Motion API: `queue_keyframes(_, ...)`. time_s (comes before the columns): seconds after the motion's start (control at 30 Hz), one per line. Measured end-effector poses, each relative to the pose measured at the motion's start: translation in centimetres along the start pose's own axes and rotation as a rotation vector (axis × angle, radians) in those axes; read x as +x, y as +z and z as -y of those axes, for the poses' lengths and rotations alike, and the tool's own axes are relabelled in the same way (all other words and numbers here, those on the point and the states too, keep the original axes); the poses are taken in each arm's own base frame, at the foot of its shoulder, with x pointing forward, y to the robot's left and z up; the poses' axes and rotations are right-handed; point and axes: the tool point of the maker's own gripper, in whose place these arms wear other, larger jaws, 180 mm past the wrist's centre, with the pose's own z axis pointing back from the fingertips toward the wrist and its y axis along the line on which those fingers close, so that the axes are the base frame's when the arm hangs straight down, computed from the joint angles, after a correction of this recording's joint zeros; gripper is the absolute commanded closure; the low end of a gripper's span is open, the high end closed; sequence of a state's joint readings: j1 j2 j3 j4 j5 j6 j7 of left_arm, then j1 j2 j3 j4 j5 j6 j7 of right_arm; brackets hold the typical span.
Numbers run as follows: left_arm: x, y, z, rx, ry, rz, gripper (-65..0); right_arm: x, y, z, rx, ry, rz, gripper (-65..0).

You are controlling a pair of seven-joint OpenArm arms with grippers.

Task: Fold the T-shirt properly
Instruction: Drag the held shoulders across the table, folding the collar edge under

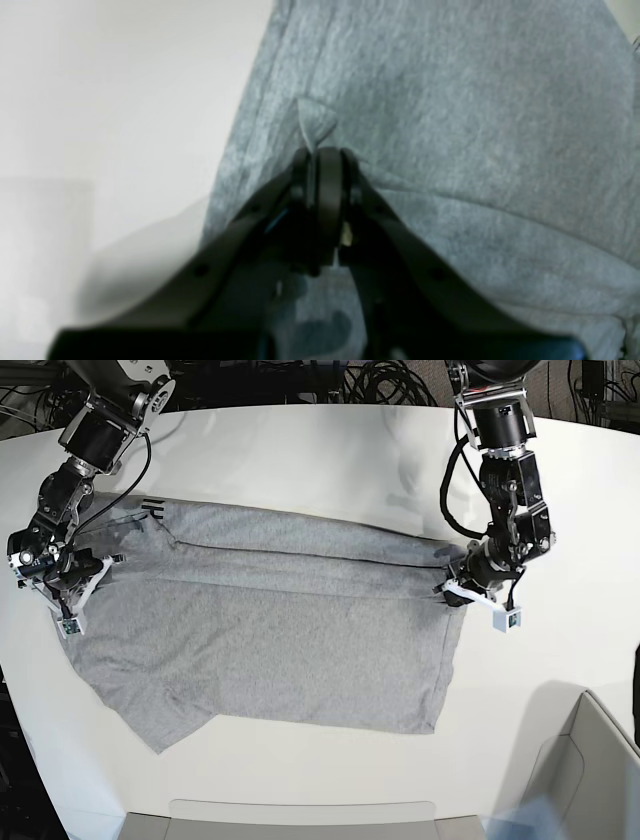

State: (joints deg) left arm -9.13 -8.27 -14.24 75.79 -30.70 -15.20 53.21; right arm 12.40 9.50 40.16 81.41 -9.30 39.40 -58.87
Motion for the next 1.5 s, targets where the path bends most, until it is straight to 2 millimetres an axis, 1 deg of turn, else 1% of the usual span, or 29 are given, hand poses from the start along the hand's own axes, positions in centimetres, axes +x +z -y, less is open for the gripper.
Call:
queue_keyframes(0.03,0.1,0.0,0.1,-0.001,0.0,0.002,-5.7,0.1,0.0,0.0,0.002,-0.002,0.002,0.0)
queue_keyframes(0.07,0.1,0.0,0.1,-0.002,-0.001,0.003,-8.6,0.3,0.0,0.0,0.006,-0.006,0.01,-1.9)
queue_keyframes(0.1,0.2,0.0,0.1,-0.002,-0.002,0.006,-10.0,0.7,0.0,-0.2,0.016,-0.013,0.027,-4.6)
queue_keyframes(0.13,0.5,0.2,0.2,-0.001,-0.004,0.019,-10.6,1.2,0.2,-0.3,0.027,-0.021,0.048,-7.6)
queue_keyframes(0.2,1.4,0.5,0.4,-0.002,-0.016,0.051,-10.7,1.9,0.5,-0.1,0.043,-0.032,0.086,-10.1)
queue_keyframes(0.33,3.1,1.2,1.2,-0.013,-0.037,0.11,-10.8,2.3,1.1,1.1,0.042,-0.036,0.116,-10.2)
queue_keyframes(0.4,3.4,1.4,1.4,-0.017,-0.04,0.118,-10.8,2.4,1.4,1.6,0.044,-0.042,0.13,-10.3)
queue_keyframes(0.47,3.4,1.4,1.3,-0.014,-0.039,0.119,-10.8,2.3,1.7,2.1,0.049,-0.092,0.159,-10.3)
queue_keyframes(0.57,3.6,1.7,1.3,-0.014,-0.041,0.126,-10.8,1.6,2.9,4.1,0.001,-0.154,0.184,-10.5)
queue_keyframes(0.63,3.9,1.9,1.5,-0.017,-0.048,0.138,-10.7,1.5,3.8,5.3,-0.031,-0.173,0.204,-10.5)
queue_keyframes(0.67,4.0,1.9,1.5,-0.019,-0.047,0.139,-10.7,1.4,4.0,5.6,-0.039,-0.176,0.206,-10.5)
queue_keyframes(0.73,3.9,1.9,1.5,-0.018,-0.047,0.137,-10.7,0.9,4.0,5.5,-0.038,-0.175,0.198,-11.2)
queue_keyframes(0.83,3.7,1.9,1.4,-0.017,-0.046,0.133,-10.8,0.2,3.4,5.0,-0.02,-0.18,0.179,-15.6)
queue_keyframes(0.9,3.6,1.9,1.3,-0.014,-0.046,0.13,-10.8,-0.4,2.7,4.5,-0.001,-0.183,0.158,-18.9)
queue_keyframes(0.93,3.4,1.9,1.2,-0.013,-0.046,0.129,-10.8,-0.8,2.3,4.2,0.013,-0.169,0.133,-19.5)
queue_keyframes(0.97,3.2,1.9,1.2,-0.014,-0.042,0.126,-10.8,-0.7,1.8,3.7,0.04,-0.15,0.12,-19.5)
queue_keyframes(1.07,2.2,1.9,0.8,-0.006,-0.041,0.101,-10.8,0.9,1.2,2.5,0.12,-0.145,0.164,-19.5)
queue_keyframes(1.13,1.9,2.1,0.7,-0.004,-0.046,0.096,-10.8,2.1,1.4,2.6,0.131,-0.156,0.201,-19.5)
queue_keyframes(1.23,2.3,3.2,1.1,-0.004,-0.074,0.129,-10.8,2.8,2.2,3.0,0.113,-0.145,0.229,-19.5)
queue_keyframes(1.3,2.6,4.0,1.5,-0.013,-0.087,0.152,-10.8,3.1,3.3,4.0,0.075,-0.151,0.255,-19.5)
queue_keyframes(1.4,2.6,4.5,1.2,-0.004,-0.1,0.157,-10.8,3.3,5.8,6.9,-0.012,-0.203,0.325,-19.5)
queue_keyframes(1.47,2.7,4.6,0.8,0.004,-0.104,0.156,-10.8,2.6,7.4,8.8,-0.074,-0.254,0.358,-19.6)
queue_keyframes(1.5,2.7,4.6,0.8,0.006,-0.104,0.156,-10.8,1.8,7.9,9.4,-0.097,-0.269,0.36,-19.7)
